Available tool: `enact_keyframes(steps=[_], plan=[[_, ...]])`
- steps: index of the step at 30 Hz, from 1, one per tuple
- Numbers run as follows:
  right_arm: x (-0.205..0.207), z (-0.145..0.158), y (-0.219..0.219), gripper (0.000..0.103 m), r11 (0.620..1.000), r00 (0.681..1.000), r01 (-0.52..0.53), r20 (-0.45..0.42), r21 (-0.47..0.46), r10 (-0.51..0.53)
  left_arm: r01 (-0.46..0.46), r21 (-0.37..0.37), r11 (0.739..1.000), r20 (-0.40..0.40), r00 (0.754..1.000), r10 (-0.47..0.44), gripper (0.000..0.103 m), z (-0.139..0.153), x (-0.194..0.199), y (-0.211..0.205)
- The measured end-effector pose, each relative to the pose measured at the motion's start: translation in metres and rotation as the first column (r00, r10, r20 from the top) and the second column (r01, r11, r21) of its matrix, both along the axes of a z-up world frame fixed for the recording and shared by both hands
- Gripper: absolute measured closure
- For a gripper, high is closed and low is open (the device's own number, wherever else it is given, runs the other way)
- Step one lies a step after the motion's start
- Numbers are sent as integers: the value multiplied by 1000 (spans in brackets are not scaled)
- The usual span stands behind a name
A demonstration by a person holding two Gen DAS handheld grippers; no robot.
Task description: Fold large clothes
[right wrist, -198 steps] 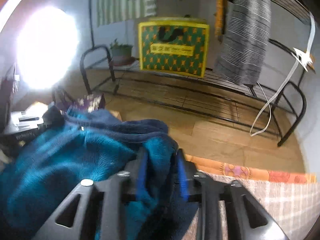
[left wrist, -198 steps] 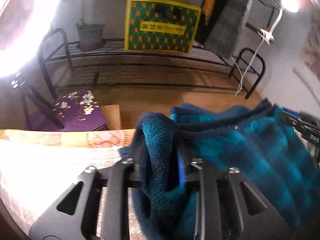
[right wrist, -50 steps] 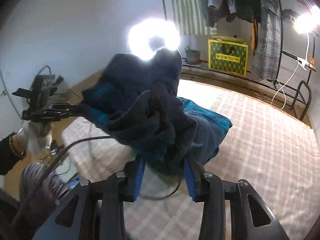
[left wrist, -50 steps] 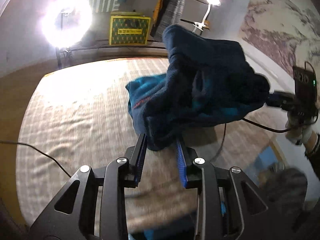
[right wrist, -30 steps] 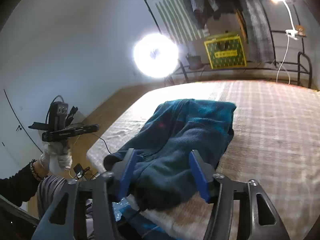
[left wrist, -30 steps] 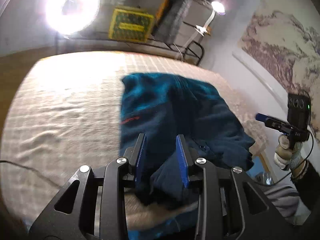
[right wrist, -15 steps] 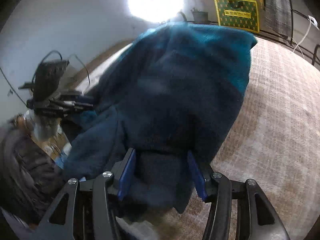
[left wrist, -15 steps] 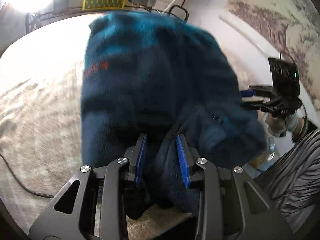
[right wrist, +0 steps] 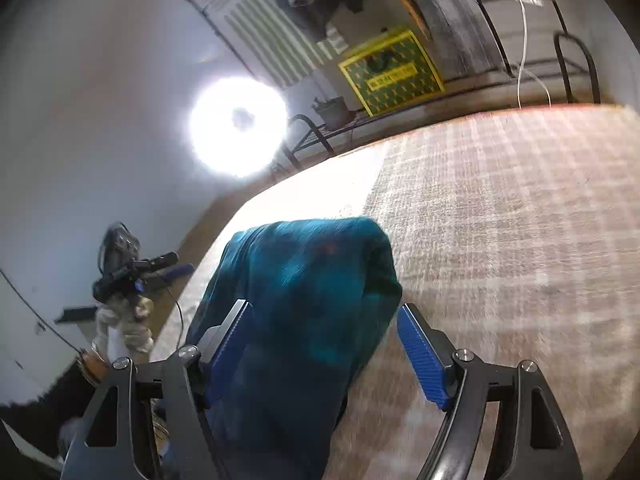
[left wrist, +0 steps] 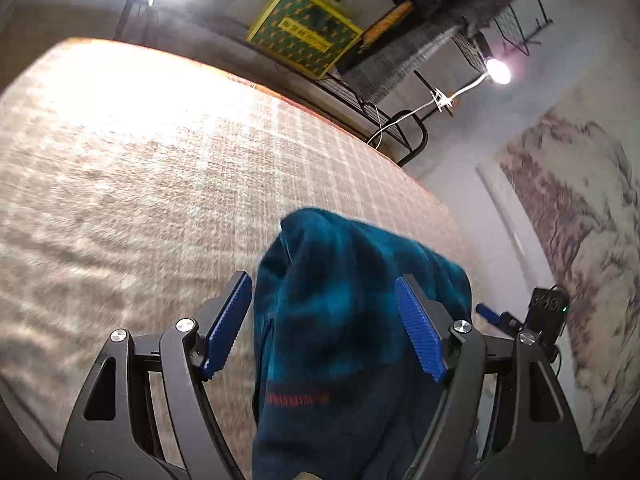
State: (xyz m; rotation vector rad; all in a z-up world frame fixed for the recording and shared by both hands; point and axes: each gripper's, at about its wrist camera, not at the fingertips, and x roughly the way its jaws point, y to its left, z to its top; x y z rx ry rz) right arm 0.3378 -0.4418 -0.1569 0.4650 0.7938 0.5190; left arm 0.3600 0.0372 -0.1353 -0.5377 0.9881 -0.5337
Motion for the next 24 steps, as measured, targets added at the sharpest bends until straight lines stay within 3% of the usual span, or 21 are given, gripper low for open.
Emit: enact_keyframes(steps=[6,11,13,15,16,17,18,19,20,22,24], plan=[[35,-15,12,32,993,999,-36,-33,111,40,16,-92,996,-72,997,-22,27,-25,39,-15],[55,-23,23,32,990,997,-47,-53,132,55,53,-165,985,-94,993,-70,30,-37,60,-23],[64,-28,25,32,986,997,-29,-69,162,41,30,-193,981,-117,992,-53,50,-47,72,-25],[70,-32,24,32,982,996,-9,-86,189,26,-15,-226,974,-151,988,-20,77,-57,78,-18],[74,-35,23,32,978,995,12,-100,208,9,-26,-227,973,-146,989,-8,81,-58,78,-17],[77,-37,23,40,976,994,29,-111,215,-5,-29,-222,975,-136,991,-1,84,-58,78,-17],[78,-41,23,61,974,991,49,-129,220,-21,-28,-197,980,-100,995,9,85,-53,72,-19],[83,-43,23,74,973,988,68,-151,219,-36,-23,-166,986,-62,998,13,89,-48,67,-21],[83,-42,24,81,975,987,79,-151,208,-47,-24,-125,992,-19,1000,22,91,-42,62,-24],[75,-27,33,87,991,995,78,-67,106,-72,-35,-37,999,60,998,37,92,-32,50,-27],[70,-24,42,90,995,996,91,0,-32,-91,-40,72,997,37,999,37,93,-46,57,-34]])
